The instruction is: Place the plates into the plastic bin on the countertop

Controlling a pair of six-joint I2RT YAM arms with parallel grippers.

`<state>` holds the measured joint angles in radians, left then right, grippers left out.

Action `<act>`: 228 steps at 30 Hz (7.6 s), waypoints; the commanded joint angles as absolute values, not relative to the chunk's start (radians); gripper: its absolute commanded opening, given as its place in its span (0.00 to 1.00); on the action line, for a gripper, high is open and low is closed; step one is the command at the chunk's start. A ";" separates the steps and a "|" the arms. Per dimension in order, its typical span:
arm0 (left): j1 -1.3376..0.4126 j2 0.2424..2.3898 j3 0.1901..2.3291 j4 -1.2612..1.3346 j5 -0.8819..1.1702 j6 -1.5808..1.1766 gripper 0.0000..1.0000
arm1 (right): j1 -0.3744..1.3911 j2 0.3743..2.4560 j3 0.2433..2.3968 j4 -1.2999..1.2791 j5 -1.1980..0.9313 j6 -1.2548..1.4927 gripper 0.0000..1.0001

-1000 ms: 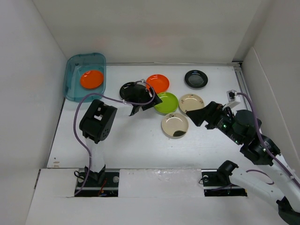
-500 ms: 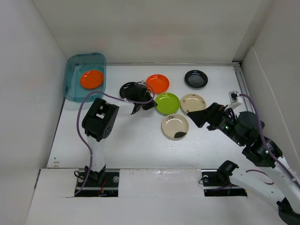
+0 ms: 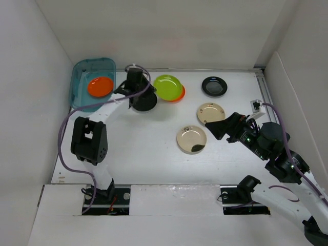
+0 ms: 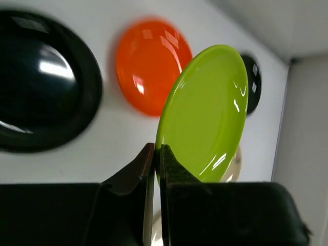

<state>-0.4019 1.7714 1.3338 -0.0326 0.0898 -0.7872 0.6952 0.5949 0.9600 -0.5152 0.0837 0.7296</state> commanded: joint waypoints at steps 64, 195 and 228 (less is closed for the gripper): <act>-0.577 1.661 0.870 0.359 0.366 -0.604 1.00 | 0.698 0.569 1.039 -0.558 0.103 0.680 1.00; -0.275 1.904 1.747 -0.066 0.327 -0.720 0.00 | 0.689 0.488 1.029 -0.554 0.166 0.749 1.00; 0.336 2.143 1.939 -0.344 0.103 -0.762 0.12 | 0.689 0.503 1.066 -0.581 0.121 0.739 1.00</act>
